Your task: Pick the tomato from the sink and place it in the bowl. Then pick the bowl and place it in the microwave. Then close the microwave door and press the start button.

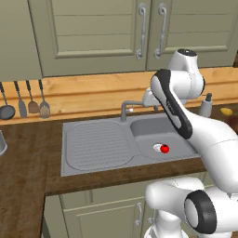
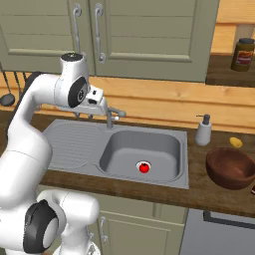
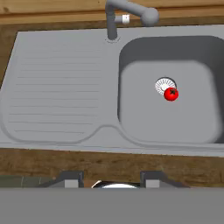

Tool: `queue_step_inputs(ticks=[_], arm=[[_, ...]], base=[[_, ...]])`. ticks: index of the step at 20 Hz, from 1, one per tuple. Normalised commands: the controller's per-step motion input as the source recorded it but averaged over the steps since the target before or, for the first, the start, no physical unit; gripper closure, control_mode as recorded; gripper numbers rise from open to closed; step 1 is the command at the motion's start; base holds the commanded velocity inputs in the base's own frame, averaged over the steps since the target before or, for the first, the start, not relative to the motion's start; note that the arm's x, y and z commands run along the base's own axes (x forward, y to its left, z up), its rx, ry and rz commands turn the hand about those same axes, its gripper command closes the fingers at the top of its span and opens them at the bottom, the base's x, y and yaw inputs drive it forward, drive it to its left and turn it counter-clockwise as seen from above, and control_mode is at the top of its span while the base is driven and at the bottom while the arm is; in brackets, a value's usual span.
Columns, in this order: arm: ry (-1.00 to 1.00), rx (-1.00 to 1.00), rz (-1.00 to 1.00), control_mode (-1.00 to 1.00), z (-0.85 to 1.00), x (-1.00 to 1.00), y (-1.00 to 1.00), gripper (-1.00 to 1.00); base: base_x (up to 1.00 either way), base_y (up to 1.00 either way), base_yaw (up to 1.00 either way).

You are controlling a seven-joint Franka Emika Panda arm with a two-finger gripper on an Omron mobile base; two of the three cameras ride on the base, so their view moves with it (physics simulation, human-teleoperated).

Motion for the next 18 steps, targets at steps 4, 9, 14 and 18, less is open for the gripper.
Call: queue_step_inputs(ticks=[4,9,14,18], arm=[[-0.05,0.0,0.0,-1.0,-0.04,0.0,0.0,-1.0],[0.0,0.03,0.0,-1.0,0.0,0.0,-0.07,-1.0],[0.02,0.12,-0.06,-1.0,-0.25,-0.01,-0.73,-1.0],[0.19,0.0,-0.12,-1.0,-0.73,0.01,-0.73,-1.0]], base=[[0.0,0.0,0.0],[0.0,0.0,0.0],[0.0,0.0,0.0],[0.0,0.0,0.0]])
